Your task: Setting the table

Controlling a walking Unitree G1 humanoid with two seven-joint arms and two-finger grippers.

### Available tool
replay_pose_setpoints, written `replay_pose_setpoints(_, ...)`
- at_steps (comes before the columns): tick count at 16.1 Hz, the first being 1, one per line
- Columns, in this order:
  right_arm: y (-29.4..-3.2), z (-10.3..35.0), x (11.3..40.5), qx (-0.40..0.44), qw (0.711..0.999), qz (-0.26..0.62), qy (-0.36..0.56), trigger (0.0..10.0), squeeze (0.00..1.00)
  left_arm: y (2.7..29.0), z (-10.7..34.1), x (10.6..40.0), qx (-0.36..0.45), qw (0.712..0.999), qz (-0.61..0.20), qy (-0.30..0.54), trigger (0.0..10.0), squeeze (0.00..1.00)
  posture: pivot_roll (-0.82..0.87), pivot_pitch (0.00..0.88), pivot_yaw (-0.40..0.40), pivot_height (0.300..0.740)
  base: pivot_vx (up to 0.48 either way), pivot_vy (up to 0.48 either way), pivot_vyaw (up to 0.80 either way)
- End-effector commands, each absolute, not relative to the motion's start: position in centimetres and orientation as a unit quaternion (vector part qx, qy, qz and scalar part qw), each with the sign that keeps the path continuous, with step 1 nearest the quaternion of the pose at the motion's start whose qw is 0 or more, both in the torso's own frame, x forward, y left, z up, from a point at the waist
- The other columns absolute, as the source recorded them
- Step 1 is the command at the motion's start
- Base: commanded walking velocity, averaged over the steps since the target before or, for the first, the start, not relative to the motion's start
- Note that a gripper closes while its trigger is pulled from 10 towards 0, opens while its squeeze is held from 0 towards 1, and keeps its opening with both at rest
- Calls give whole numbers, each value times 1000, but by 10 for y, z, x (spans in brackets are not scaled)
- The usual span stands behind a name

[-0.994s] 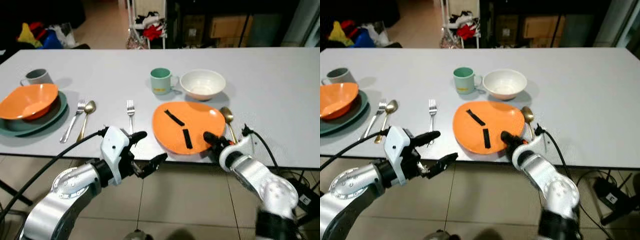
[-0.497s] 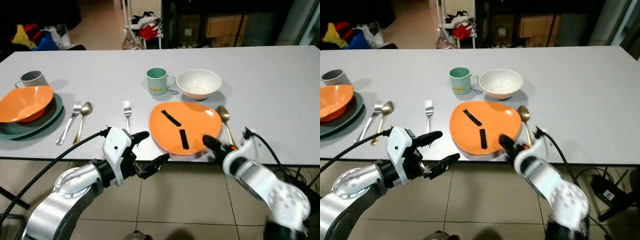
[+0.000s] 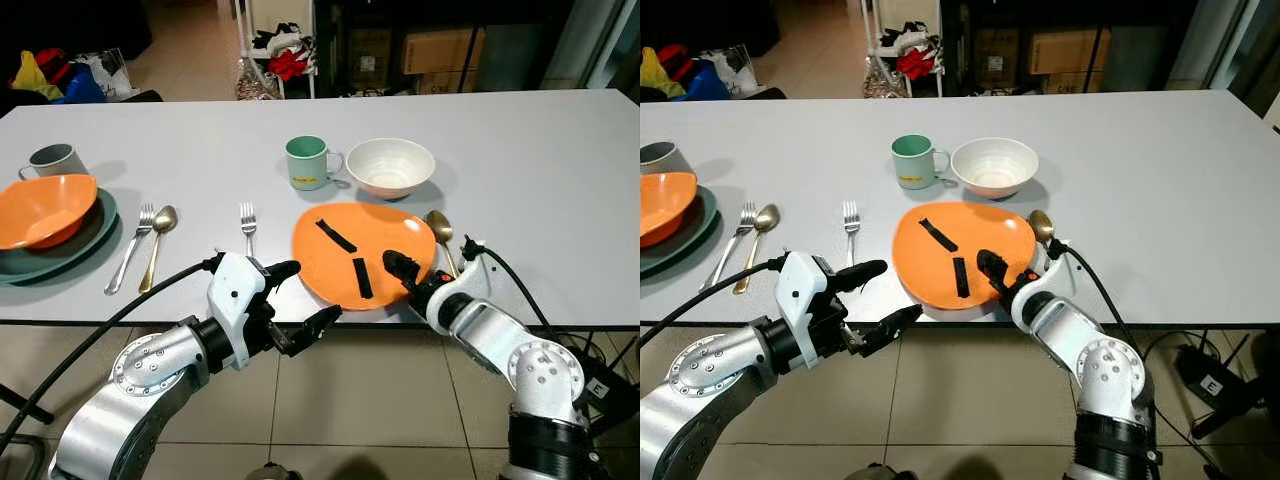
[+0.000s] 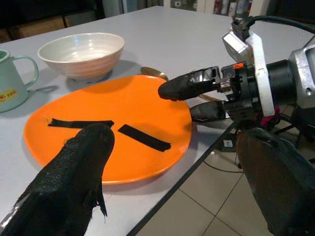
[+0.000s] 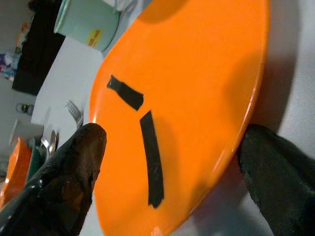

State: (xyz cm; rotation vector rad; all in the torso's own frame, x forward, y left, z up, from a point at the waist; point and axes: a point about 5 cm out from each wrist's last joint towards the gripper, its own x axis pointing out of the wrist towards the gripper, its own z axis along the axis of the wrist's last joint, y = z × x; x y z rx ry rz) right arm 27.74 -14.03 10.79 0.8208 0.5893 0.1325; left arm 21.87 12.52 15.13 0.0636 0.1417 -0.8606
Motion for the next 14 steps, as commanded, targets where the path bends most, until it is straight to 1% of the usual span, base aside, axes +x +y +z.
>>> replay_pose_setpoints(1,-140,125,275,375,889,103,242,10000,1000,126,154,220,40,908,-412,61,10000,0,81,0,93,740,0,0,0)
replay_pose_setpoints(2,-142,130,273,372,893,112,229,10000,1000,125,154,221,40,908,-413,59,10000,0,81,0,93,740,0,0,0)
replay_pose_setpoints(3,-148,141,267,335,911,129,201,10000,1000,124,155,224,43,908,-413,54,10000,0,74,0,101,740,0,0,0)
replay_pose_setpoints(4,-150,143,264,315,919,134,197,10000,1000,124,155,225,44,908,-412,53,10000,0,73,0,103,740,0,0,0)
replay_pose_setpoints(5,-155,145,254,261,933,144,201,10000,1000,121,154,227,50,906,-416,52,10000,0,64,0,113,740,0,0,0)
replay_pose_setpoints(7,-163,143,242,189,948,143,214,10000,1000,119,149,236,73,906,-414,57,10000,0,45,0,131,740,0,0,0)
replay_pose_setpoints(10,-167,136,237,157,951,132,231,10000,1000,115,151,241,70,905,-416,50,10000,0,33,0,142,740,0,0,0)
replay_pose_setpoints(11,-171,136,235,149,955,117,230,10000,1000,115,151,241,69,905,-418,48,10000,0,32,0,143,740,0,0,0)
replay_pose_setpoints(13,-190,138,237,91,973,48,209,10000,1000,115,150,242,74,903,-420,48,10000,0,28,0,148,740,0,0,0)
replay_pose_setpoints(14,-211,142,247,43,981,-12,190,10000,1000,116,149,242,76,902,-422,48,10000,0,23,0,154,740,0,0,0)
